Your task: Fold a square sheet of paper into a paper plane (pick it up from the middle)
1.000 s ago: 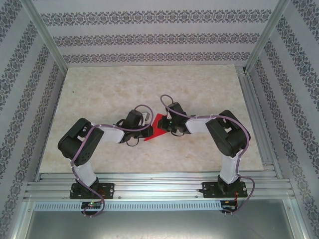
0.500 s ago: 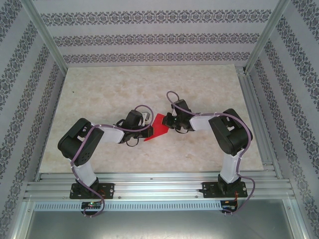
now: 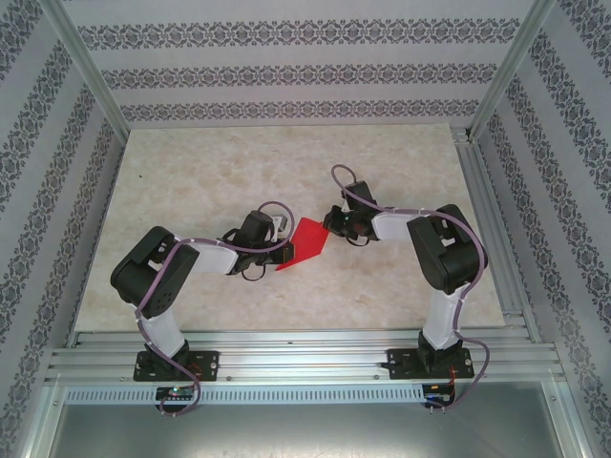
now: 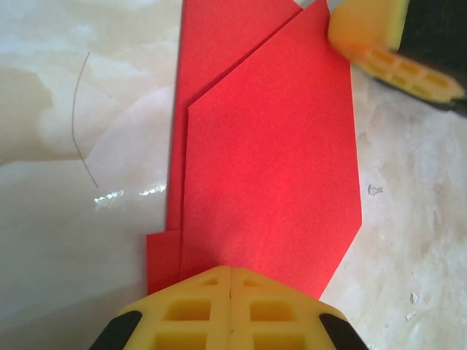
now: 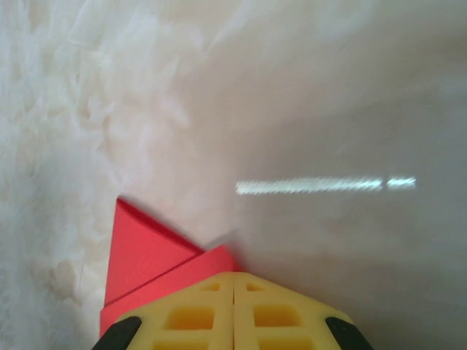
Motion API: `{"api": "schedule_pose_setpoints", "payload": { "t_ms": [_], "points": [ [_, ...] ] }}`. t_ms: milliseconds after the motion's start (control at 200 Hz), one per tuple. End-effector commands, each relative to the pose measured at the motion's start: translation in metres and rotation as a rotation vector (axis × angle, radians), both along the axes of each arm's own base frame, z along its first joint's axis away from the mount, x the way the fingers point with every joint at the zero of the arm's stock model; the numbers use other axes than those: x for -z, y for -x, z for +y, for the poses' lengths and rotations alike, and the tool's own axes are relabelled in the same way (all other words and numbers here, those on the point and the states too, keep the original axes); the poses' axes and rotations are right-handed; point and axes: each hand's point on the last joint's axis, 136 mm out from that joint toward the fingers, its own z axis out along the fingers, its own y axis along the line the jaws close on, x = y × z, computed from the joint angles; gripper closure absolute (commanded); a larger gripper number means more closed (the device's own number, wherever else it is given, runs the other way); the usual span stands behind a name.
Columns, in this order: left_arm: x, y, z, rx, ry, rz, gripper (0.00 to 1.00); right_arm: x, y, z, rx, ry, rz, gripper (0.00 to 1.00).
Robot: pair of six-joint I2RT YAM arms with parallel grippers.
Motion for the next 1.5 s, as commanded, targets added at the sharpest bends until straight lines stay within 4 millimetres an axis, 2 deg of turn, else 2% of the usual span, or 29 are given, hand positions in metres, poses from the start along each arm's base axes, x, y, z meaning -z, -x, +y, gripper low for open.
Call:
{"api": "schedule_pose_setpoints", "payload": {
  "t_ms": [0,170,280,425,554,629,729,839,1129,1239,1304,1439,1499],
  "points": [
    [0.053,0.043,0.031,0.015,-0.148,0.187,1.00,-0.017,-0.016,-0.012,0.022,0.052,-0.065,0.93],
    [0.051,0.041,0.029,0.008,-0.137,0.182,1.00,-0.057,-0.006,-0.002,-0.011,0.012,-0.156,0.91],
    [0.049,0.040,0.028,0.005,-0.132,0.178,1.00,-0.066,0.011,0.012,-0.053,-0.008,-0.174,0.90],
    [0.048,0.040,0.028,0.001,-0.131,0.176,1.00,-0.052,0.032,0.043,-0.134,-0.026,-0.132,0.89],
    [0.047,0.039,0.028,-0.003,-0.132,0.174,1.00,-0.033,0.036,0.065,-0.170,-0.057,-0.085,0.89],
    [0.047,0.038,0.028,-0.004,-0.131,0.173,1.00,-0.021,0.034,0.070,-0.178,-0.069,-0.059,0.89],
    [0.048,0.039,0.028,-0.002,-0.132,0.175,1.00,-0.007,0.030,0.068,-0.172,-0.076,-0.030,0.90],
    [0.048,0.040,0.028,0.001,-0.134,0.176,1.00,0.004,0.023,0.054,-0.145,-0.059,-0.017,0.90],
    [0.047,0.041,0.029,0.007,-0.136,0.176,1.00,0.016,-0.006,-0.004,0.006,0.039,0.003,0.90],
    [0.046,0.041,0.029,0.005,-0.135,0.174,1.00,0.002,-0.018,-0.016,0.040,0.076,-0.020,0.90],
    [0.044,0.040,0.028,0.005,-0.133,0.169,1.00,-0.014,-0.021,-0.015,0.034,0.085,-0.048,0.90],
    [0.042,0.037,0.026,0.002,-0.121,0.165,1.00,-0.045,-0.007,0.006,-0.021,0.058,-0.113,0.89],
    [0.042,0.037,0.025,0.004,-0.116,0.166,1.00,-0.051,0.005,0.018,-0.048,0.048,-0.125,0.89]
  ]
}}
